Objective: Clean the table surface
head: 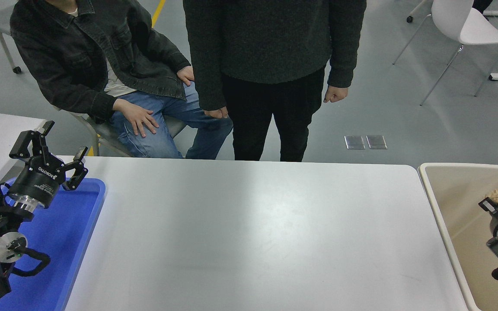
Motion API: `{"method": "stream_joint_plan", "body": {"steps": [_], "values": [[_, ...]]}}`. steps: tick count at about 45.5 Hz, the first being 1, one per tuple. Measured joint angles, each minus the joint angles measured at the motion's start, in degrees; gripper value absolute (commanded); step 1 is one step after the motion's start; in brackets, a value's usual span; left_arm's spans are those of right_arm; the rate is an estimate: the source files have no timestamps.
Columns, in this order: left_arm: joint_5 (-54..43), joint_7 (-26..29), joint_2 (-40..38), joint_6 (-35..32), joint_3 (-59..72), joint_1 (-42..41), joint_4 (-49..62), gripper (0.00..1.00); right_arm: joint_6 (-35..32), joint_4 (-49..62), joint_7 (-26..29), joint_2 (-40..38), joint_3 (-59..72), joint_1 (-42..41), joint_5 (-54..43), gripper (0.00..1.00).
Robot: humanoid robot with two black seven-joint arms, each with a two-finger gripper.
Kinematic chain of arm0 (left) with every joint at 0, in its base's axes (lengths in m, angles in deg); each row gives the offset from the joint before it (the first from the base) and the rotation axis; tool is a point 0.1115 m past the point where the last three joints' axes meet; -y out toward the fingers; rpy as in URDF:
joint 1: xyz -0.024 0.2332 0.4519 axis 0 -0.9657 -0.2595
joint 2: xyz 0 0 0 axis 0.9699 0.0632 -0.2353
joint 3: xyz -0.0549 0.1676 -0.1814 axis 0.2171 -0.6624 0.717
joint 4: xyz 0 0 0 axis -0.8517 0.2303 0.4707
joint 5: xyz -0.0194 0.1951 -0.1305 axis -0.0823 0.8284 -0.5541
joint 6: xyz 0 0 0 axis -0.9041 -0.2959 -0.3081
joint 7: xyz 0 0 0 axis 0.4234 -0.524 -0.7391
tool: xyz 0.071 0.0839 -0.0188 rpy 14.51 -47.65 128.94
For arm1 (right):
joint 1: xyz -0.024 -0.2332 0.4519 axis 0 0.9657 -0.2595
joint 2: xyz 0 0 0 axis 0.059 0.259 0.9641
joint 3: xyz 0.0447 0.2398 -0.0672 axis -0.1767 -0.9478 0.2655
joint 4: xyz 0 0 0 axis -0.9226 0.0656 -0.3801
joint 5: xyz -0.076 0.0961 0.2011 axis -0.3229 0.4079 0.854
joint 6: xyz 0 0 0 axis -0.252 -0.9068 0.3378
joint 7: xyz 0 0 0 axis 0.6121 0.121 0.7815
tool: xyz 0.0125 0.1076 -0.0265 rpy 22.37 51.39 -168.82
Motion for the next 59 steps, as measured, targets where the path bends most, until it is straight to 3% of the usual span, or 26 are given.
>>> {"method": "stream_joint_plan", "body": {"steps": [31,32,36,38,39,40,59], "values": [[0.0,0.0,0.0,0.0,0.0,0.0,0.0,1.00,-0.1,0.8,0.4,2.8,-0.5,1.8,0.1,0.00],[0.0,0.0,0.0,0.0,0.0,0.0,0.0,1.00,-0.1,0.8,0.4,2.9,-0.5,1.8,0.1,0.02],[0.0,0.0,0.0,0.0,0.0,0.0,0.0,1.00,-0.1,0.8,0.6,3.0,-0.6,1.8,0.1,0.39],[0.0,0.0,0.0,0.0,0.0,0.0,0.0,1.00,-0.1,0.8,0.9,3.0,-0.6,1.8,0.1,0.65],[0.0,0.0,0.0,0.0,0.0,0.0,0.0,1.00,-0.1,0.8,1.1,3.0,-0.7,1.8,0.1,0.86],[0.0,0.0,0.0,0.0,0.0,0.0,0.0,1.00,-0.1,0.8,1.5,3.0,-0.8,1.8,0.2,1.00],[0.0,0.0,0.0,0.0,0.0,0.0,0.0,1.00,0.0,0.6,4.1,2.8,-2.0,1.1,2.3,1.00]]}}
